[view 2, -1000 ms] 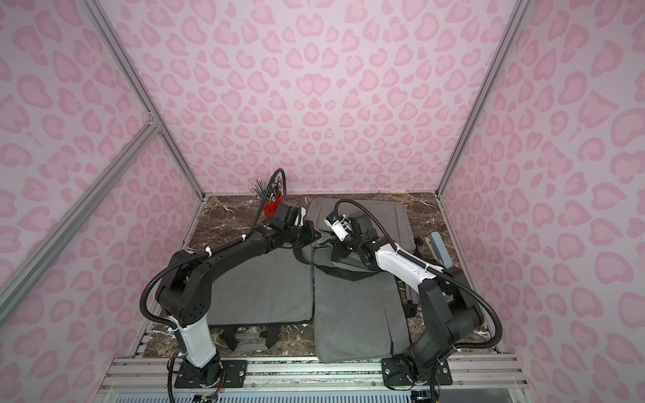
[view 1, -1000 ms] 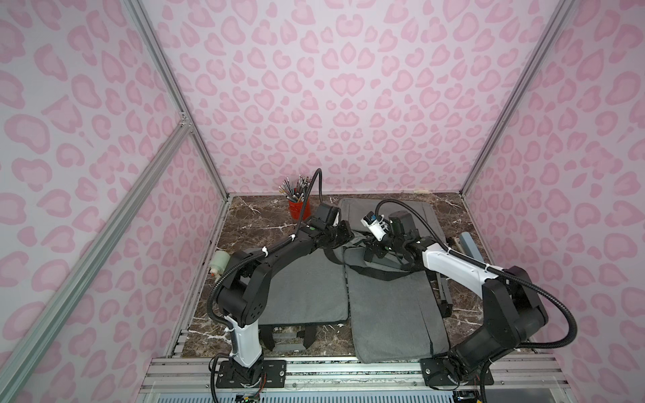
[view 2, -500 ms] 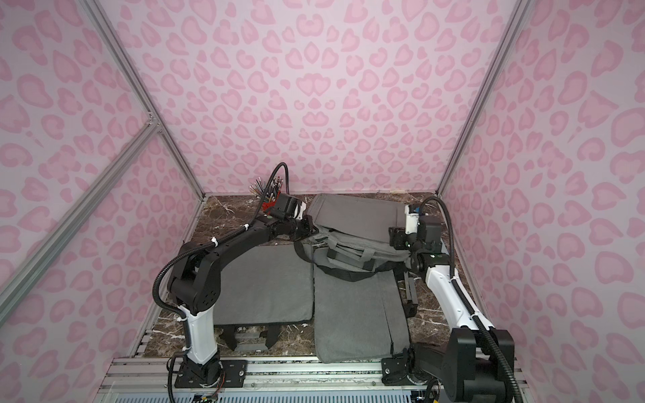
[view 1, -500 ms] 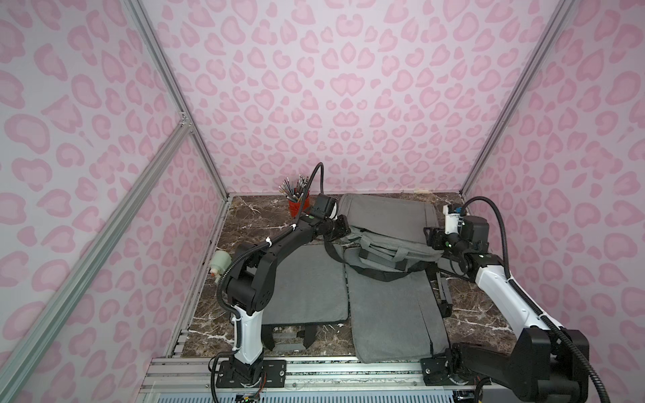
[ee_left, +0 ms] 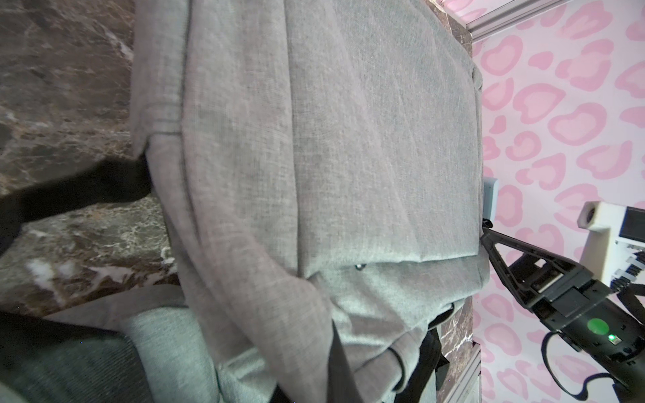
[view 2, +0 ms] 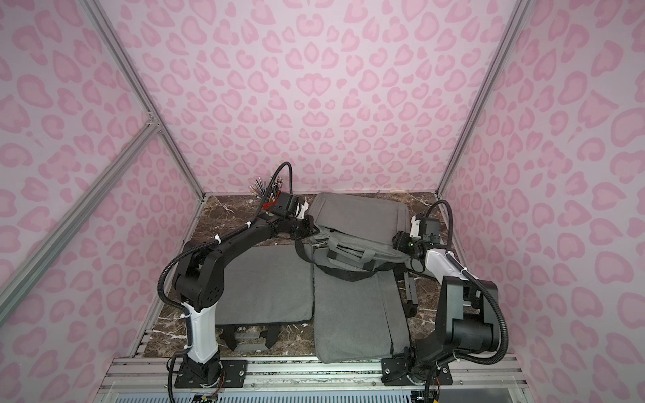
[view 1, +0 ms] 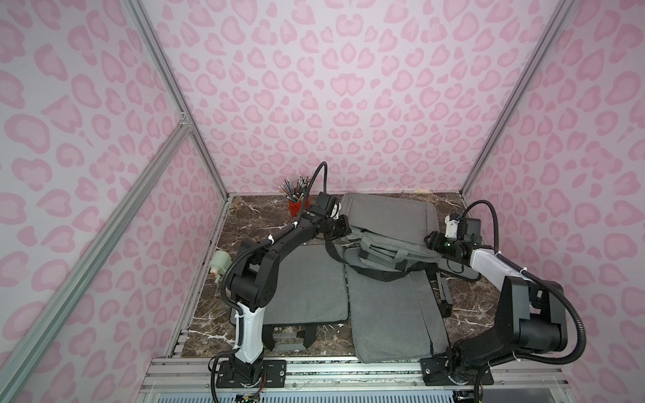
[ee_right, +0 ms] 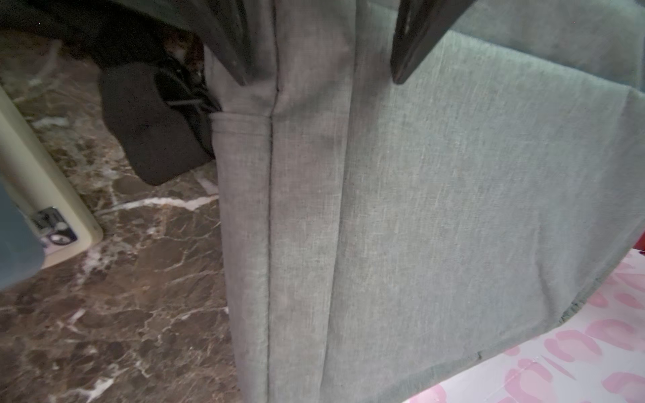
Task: Open the zippered laptop bag and take out the laptop
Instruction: Adjust the zippered laptop bag at the center of the board.
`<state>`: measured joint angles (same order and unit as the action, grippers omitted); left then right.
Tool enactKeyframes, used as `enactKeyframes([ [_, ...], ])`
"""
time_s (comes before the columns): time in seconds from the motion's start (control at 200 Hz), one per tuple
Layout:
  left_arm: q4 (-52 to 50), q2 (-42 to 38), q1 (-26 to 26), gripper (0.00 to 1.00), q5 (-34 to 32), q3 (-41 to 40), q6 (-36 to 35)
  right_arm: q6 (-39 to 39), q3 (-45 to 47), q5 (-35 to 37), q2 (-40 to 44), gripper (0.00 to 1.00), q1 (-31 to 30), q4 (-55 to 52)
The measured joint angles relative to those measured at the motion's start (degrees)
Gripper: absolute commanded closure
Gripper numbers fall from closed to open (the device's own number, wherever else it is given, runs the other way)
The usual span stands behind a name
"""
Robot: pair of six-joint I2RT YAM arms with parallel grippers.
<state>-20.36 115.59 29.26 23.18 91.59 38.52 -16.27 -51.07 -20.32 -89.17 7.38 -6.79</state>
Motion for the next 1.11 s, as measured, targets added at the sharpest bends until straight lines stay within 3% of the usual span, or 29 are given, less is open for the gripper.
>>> enactKeyframes([
  [0.055, -0.4, 0.1, 0.0, 0.98, 0.0, 0.2, -0.3, 0.5, 0.0, 1.4, -0.6, 0.50, -0.7, -0.3],
  [0.115, -0.7, 0.4, 0.0, 0.98, 0.2, 0.6, -0.8, 0.8, 0.3, 2.7, -0.8, 0.50, -1.0, -0.3],
  [0.251, -1.9, 0.9, -0.1, 0.98, 0.3, 1.6, -2.1, 1.9, 1.0, 9.6, 0.5, 0.32, -3.3, -1.6],
  [0.471, -2.3, 1.1, -0.4, 0.98, 1.1, 2.0, -3.4, 2.4, 3.6, 16.3, 4.3, 0.31, -0.9, -3.8],
  [0.646, -2.4, 1.9, -0.6, 0.98, 1.7, 2.5, -3.8, 1.9, 4.7, 10.9, 1.3, 0.50, -0.5, -1.9],
  [0.832, -2.4, 2.4, -0.6, 0.98, 1.7, 3.1, -4.0, 0.7, 4.8, 6.5, 1.6, 0.89, -1.3, -0.7],
  [0.897, -2.4, 3.1, -0.7, 0.98, 1.6, 3.7, -4.1, 0.3, 4.8, 5.5, 2.8, 0.98, -1.4, -0.9],
  [1.107, -3.2, 5.8, -0.9, 0.98, 0.9, 7.2, -4.6, -1.7, 4.5, 5.8, 8.7, 1.00, -3.3, -4.9],
])
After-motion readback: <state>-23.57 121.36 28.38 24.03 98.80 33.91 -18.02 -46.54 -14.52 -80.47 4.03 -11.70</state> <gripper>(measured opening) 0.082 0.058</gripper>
